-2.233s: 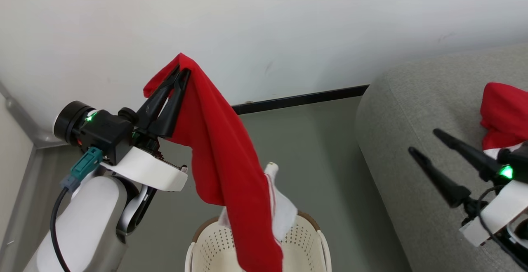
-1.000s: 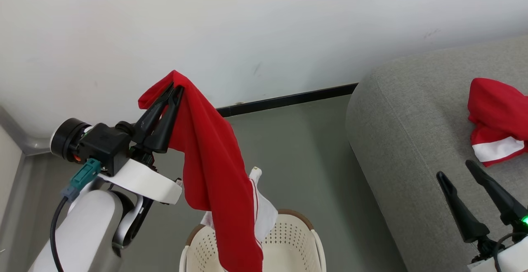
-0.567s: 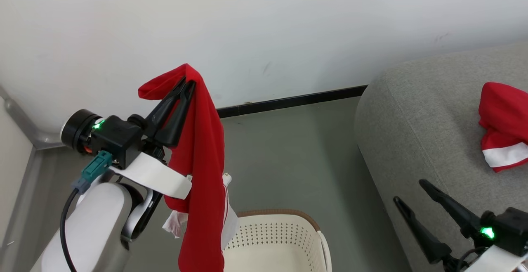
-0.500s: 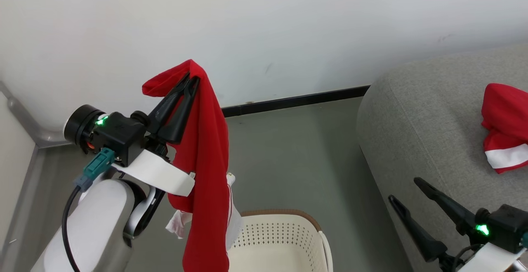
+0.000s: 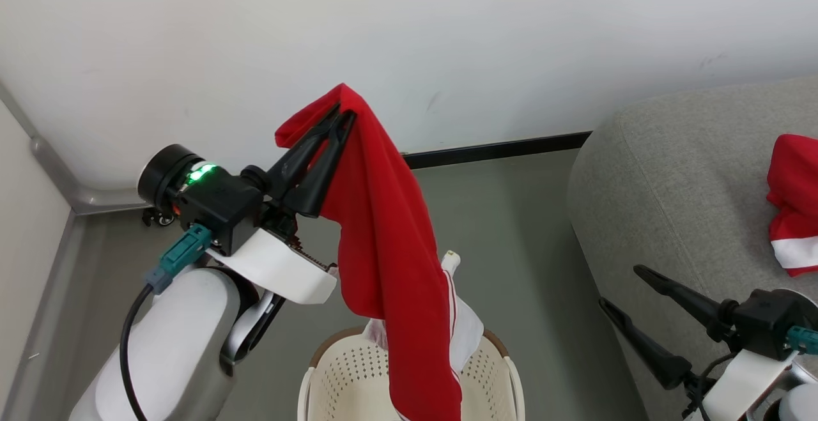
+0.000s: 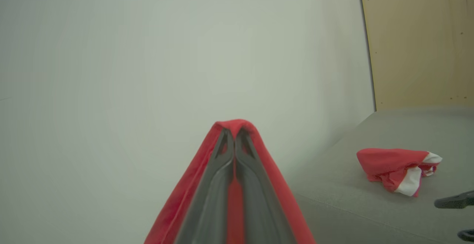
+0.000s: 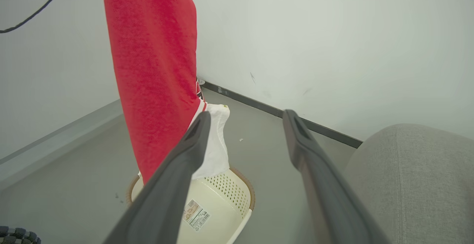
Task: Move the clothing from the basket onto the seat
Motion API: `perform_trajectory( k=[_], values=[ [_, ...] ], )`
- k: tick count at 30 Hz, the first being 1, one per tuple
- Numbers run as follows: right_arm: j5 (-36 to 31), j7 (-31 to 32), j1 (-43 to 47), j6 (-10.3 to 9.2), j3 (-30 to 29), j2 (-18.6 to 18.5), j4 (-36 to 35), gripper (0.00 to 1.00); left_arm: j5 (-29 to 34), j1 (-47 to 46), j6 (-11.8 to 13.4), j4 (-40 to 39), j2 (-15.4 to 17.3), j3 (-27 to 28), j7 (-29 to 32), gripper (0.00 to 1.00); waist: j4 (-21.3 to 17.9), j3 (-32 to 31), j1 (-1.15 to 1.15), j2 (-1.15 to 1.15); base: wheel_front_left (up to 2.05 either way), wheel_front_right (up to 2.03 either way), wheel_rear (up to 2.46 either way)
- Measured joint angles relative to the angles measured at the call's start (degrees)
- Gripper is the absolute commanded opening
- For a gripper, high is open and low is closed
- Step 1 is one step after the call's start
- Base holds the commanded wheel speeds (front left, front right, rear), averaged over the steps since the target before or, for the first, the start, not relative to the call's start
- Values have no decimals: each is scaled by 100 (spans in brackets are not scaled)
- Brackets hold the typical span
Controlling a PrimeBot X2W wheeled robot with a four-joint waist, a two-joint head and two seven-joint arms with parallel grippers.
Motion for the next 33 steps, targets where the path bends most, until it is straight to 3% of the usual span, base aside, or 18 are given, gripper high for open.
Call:
perform_trajectory(
  k=[11, 15, 33],
  values=[
    [357, 2, -965, 0, 764, -379, 374, 100, 20, -336, -199, -258, -104, -287, -22, 0, 138, 30, 0, 0, 0, 0, 0],
    [553, 48, -1440, 0, 1357, -483, 422, 100, 30, -415, -249, -282, -138, -367, -22, 0, 214, 49, 0, 0, 0, 0, 0],
    [1382, 119, -2679, 0, 2826, -447, 734, 100, 29, -459, -301, -374, -207, -465, -74, 0, 422, 158, 0, 0, 0, 0, 0]
  ],
)
